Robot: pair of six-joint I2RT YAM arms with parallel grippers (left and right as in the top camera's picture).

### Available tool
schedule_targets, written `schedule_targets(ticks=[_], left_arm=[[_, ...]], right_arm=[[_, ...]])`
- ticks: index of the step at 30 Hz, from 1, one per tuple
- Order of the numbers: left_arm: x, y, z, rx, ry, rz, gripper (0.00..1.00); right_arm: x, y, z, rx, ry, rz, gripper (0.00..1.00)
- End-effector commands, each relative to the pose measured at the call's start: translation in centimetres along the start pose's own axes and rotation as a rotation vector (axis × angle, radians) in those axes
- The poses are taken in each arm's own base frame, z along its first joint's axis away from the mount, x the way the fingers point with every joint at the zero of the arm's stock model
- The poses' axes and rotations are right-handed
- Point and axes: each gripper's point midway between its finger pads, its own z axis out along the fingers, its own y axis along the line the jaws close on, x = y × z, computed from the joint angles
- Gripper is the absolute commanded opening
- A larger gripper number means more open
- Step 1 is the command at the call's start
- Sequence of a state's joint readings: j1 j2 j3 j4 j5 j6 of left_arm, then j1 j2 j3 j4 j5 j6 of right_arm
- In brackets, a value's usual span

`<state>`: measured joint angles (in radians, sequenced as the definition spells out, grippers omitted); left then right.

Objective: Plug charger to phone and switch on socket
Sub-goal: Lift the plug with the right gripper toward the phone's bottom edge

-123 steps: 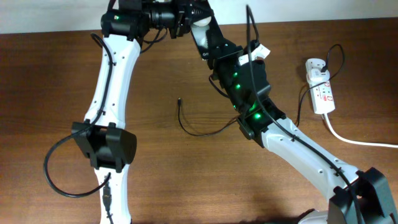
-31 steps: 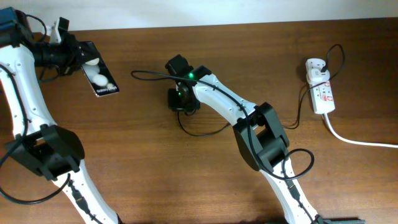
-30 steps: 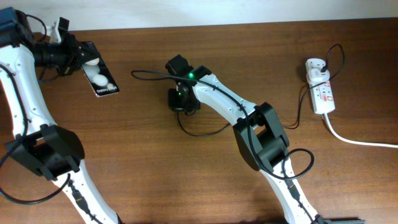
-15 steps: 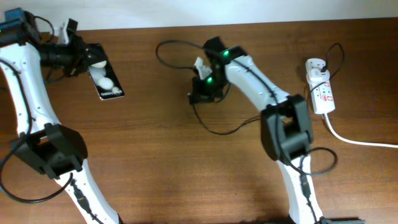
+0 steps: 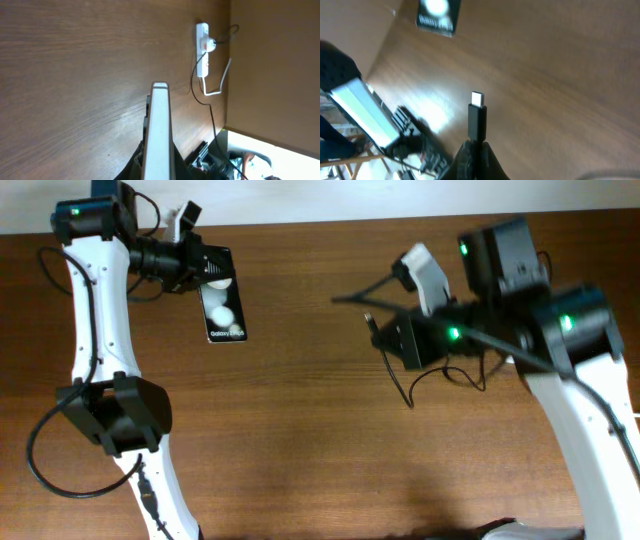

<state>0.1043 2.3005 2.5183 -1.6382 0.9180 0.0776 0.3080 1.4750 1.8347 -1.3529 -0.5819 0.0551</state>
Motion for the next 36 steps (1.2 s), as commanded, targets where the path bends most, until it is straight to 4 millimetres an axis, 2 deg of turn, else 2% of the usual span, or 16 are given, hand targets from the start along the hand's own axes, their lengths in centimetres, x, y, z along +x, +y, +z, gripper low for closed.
schedule_targets(ticks=[1, 3, 6, 10, 15, 17, 21, 26, 29, 31, 34, 36], left_arm=[[0.0, -3.1, 0.3, 0.12, -0.005, 0.107, 0.0], [0.0, -4.0, 0.6, 0.159, -0.005, 0.118, 0.0], [0.0, -6.1, 0.7, 0.258, -0.01, 0.134, 0.0], [0.2, -7.9, 1.3, 0.323, 0.002, 0.16, 0.0], [-0.6, -10.5, 1.8, 0.429, -0.03, 0.268, 0.0], [-1.4, -11.0, 2.1, 0.431, -0.04, 0.26, 0.0], [-1.7, -11.4, 2.5, 0.436, -0.047, 0.294, 0.0], [-3.3, -10.7, 4.0, 0.446, -0.034, 0.185, 0.0], [-3.8, -11.1, 4.4, 0.505, -0.018, 0.166, 0.0], [-3.8, -11.4, 4.2, 0.52, -0.018, 0.174, 0.0], [-3.8, -11.4, 4.2, 0.523, -0.014, 0.161, 0.0], [-3.8, -11.6, 4.1, 0.536, -0.009, 0.153, 0.0]], right_arm=[[3.0, -0.6, 0.3, 0.009, -0.031, 0.072, 0.04], [4.4, -1.1, 1.3, -0.012, -0.077, 0.108, 0.04], [5.5, -0.9, 3.8, -0.13, -0.077, 0.112, 0.04], [5.5, -2.7, 6.9, -0.144, -0.069, 0.184, 0.04], [4.8, -3.6, 8.1, -0.14, -0.062, 0.228, 0.04], [4.7, -3.8, 8.4, -0.141, -0.06, 0.234, 0.04], [4.4, -3.7, 8.4, -0.143, -0.07, 0.225, 0.04], [3.6, -3.3, 8.3, -0.169, -0.1, 0.196, 0.04], [3.5, -3.3, 8.3, -0.17, -0.105, 0.191, 0.04], [3.0, -2.7, 8.3, -0.182, -0.121, 0.164, 0.04], [1.9, -0.6, 8.7, -0.228, -0.16, 0.083, 0.04], [1.2, 0.2, 8.9, -0.254, -0.177, 0.095, 0.04]])
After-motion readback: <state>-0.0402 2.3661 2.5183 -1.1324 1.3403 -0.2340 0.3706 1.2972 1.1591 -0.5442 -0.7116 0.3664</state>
